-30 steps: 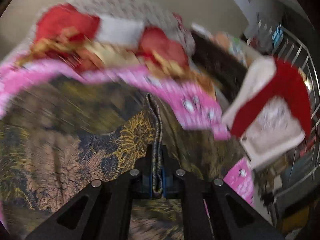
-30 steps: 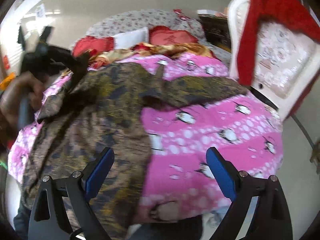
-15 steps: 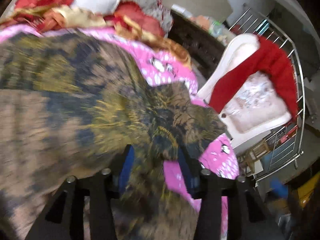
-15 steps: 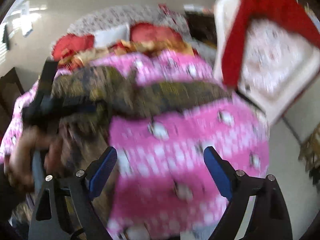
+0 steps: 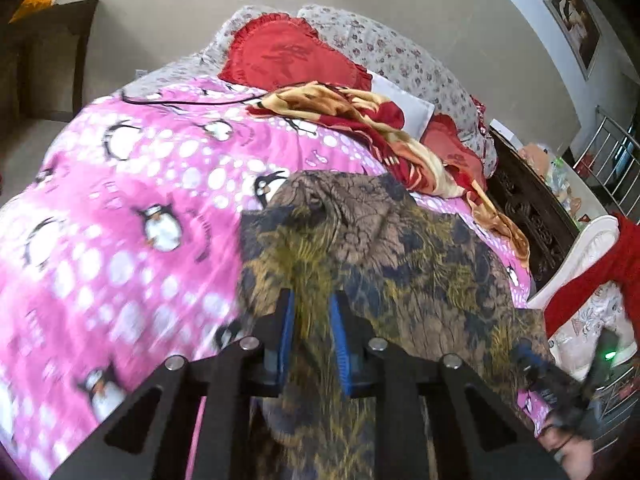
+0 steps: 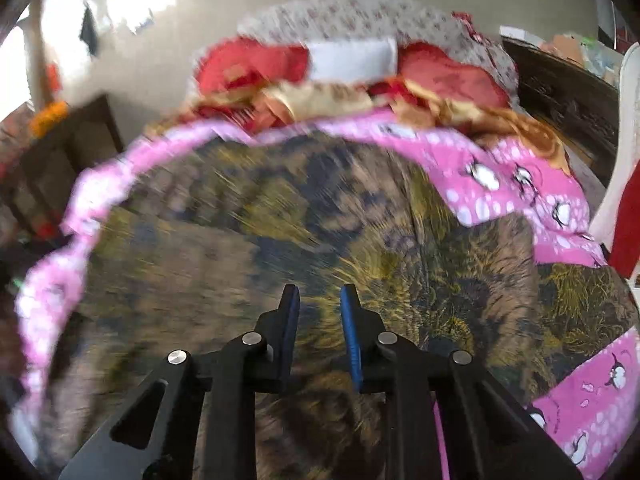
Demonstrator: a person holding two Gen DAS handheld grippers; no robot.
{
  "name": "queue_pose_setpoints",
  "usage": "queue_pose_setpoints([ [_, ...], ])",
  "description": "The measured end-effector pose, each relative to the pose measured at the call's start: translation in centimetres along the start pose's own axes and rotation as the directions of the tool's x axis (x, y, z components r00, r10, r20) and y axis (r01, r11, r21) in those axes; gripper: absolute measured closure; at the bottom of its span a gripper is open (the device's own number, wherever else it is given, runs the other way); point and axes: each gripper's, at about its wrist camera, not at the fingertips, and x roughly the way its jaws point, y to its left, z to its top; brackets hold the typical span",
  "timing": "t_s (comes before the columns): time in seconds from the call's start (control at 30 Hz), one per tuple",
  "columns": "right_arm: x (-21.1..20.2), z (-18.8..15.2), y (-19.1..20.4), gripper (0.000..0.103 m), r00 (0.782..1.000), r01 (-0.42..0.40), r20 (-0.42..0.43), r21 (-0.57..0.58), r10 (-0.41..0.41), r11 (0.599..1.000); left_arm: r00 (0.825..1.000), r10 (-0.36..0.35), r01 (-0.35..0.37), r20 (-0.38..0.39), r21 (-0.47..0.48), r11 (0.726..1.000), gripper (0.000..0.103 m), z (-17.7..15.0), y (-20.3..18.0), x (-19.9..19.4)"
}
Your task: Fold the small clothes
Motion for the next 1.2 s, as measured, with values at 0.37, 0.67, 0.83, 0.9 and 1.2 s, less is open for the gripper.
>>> queue_pose_setpoints([
  [0.37, 2.8, -2.5, -2.7, 0.090, 0.993, 0.057, -0.102, 0.039, -0.053, 0.998, 0.999, 0.037, -0.039, -0.030, -0.043, 0.998, 0.090, -0.8, 2.3, 3.1],
  [0.67, 4.4, 2.2, -3.1, 0.088, 0.990, 0.138, -0.008, 0.067, -0.138, 0.988, 0.996, 0.084, -0.084, -0.015, 0.037, 0.996, 0.072, 0.7, -1.2, 5.5],
  [0.83, 5.1, 1.2, -4.5, 0.088, 0.996, 0.085, 0.006, 0.096, -0.086, 0.992, 0.991, 0.136, -0.134, -0.017, 0.074, 0.988, 0.073, -0.4, -1.3, 6.0],
  [0.9, 3.2, 1.6, -4.4, 0.088, 0.994, 0.108, 0.012, 0.092, -0.110, 0.990, 0.994, 0.113, -0.113, -0.005, 0.051, 0.992, 0.073, -0.5, -1.7, 3.9],
  [1.2, 1.3, -3.8, -1.5, 0.083, 0.999, 0.008, -0.045, 0.009, -0.008, 1.000, 0.985, 0.170, -0.168, -0.006, 0.114, 0.979, 0.066, -6.6, -3.2, 2.0],
])
